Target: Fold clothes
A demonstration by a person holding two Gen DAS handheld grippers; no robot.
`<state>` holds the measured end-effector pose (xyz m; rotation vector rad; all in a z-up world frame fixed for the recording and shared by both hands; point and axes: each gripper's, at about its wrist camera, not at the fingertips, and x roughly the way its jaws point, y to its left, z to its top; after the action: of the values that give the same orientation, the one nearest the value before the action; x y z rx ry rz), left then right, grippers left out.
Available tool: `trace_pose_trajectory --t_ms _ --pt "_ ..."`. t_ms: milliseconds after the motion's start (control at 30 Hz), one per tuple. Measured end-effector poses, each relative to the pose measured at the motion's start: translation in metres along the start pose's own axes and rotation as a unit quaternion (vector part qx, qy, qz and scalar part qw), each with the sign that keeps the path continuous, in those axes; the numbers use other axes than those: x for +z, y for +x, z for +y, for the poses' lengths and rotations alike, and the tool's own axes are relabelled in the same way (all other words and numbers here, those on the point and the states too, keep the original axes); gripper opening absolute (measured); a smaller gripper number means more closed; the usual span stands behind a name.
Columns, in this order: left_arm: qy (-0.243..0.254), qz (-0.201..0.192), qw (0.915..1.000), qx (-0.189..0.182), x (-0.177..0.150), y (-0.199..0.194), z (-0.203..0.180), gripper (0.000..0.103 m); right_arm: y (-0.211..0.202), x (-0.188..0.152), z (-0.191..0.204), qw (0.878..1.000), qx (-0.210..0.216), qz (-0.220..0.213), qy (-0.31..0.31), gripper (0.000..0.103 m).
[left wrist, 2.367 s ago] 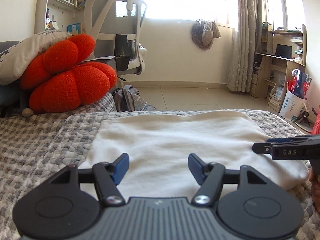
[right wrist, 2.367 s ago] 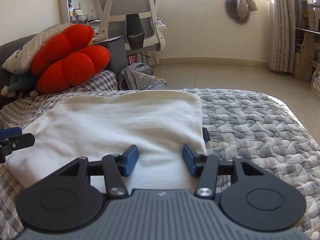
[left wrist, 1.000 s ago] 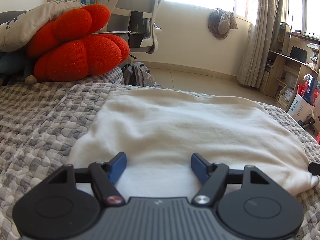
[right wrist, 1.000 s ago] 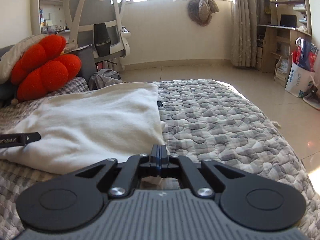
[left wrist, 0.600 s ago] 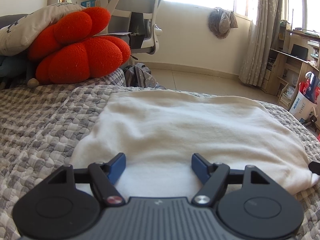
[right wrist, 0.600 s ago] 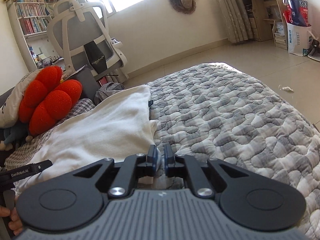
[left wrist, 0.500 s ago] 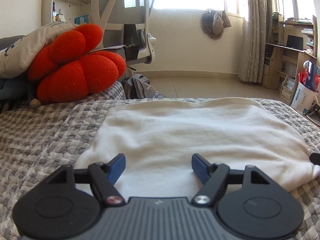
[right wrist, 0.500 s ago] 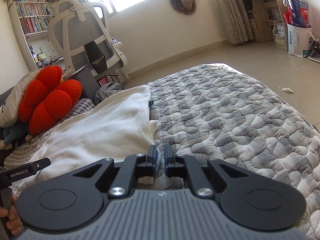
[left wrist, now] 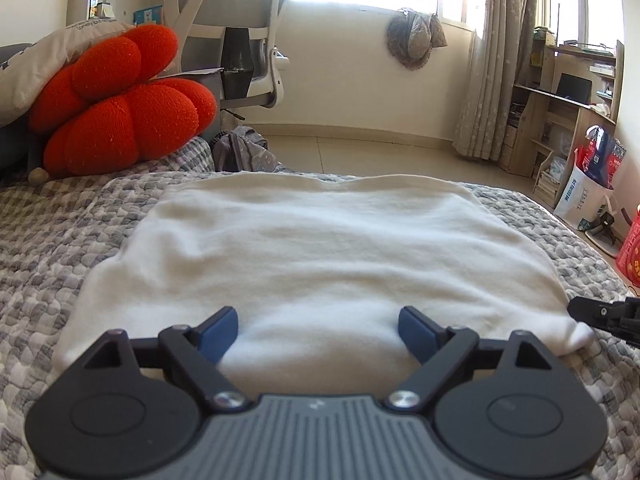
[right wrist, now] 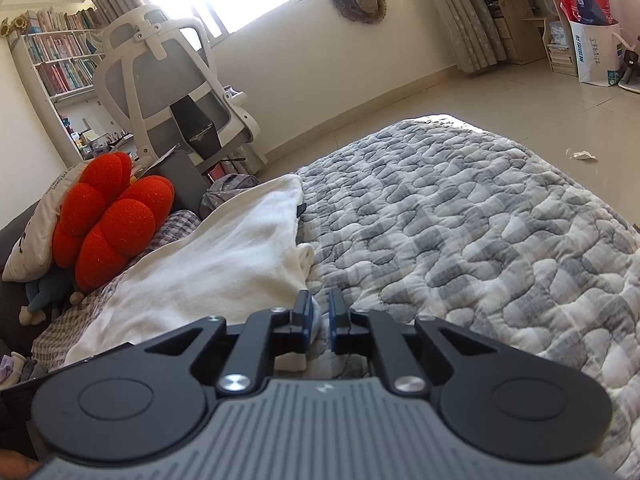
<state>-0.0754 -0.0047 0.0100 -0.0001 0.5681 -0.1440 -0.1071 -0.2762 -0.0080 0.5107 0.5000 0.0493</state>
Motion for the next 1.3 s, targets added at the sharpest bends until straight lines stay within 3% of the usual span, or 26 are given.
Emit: trace_pose_trajectory --t_ms 267,467,633,767,1300 --pt "-0.020 0.016 0.9994 -0.021 -0.005 -0.011 0.019 0.089 -0.001 0.002 -0.003 1.000 0.003 0.001 0.004 0.008" --pt "-0.001 0.017 0.9998 -0.010 -0.003 -0.013 0.012 0.089 -0.001 0.003 -0.002 1.000 0.002 0.001 0.002 0.008" --pt "0.010 -0.027 0.9996 -0.007 0.010 -0.028 0.010 0.088 -0.001 0.004 -0.001 1.000 0.003 0.001 0.002 0.008" --pt "-0.029 0.021 0.9993 -0.009 0.002 -0.004 0.020 0.089 -0.001 0.004 -0.002 1.000 0.004 0.002 0.004 0.008" --pt "-0.041 0.001 0.9989 -0.023 -0.007 -0.008 0.025 0.090 -0.002 0.004 -0.003 1.000 0.005 0.003 0.007 0.009"
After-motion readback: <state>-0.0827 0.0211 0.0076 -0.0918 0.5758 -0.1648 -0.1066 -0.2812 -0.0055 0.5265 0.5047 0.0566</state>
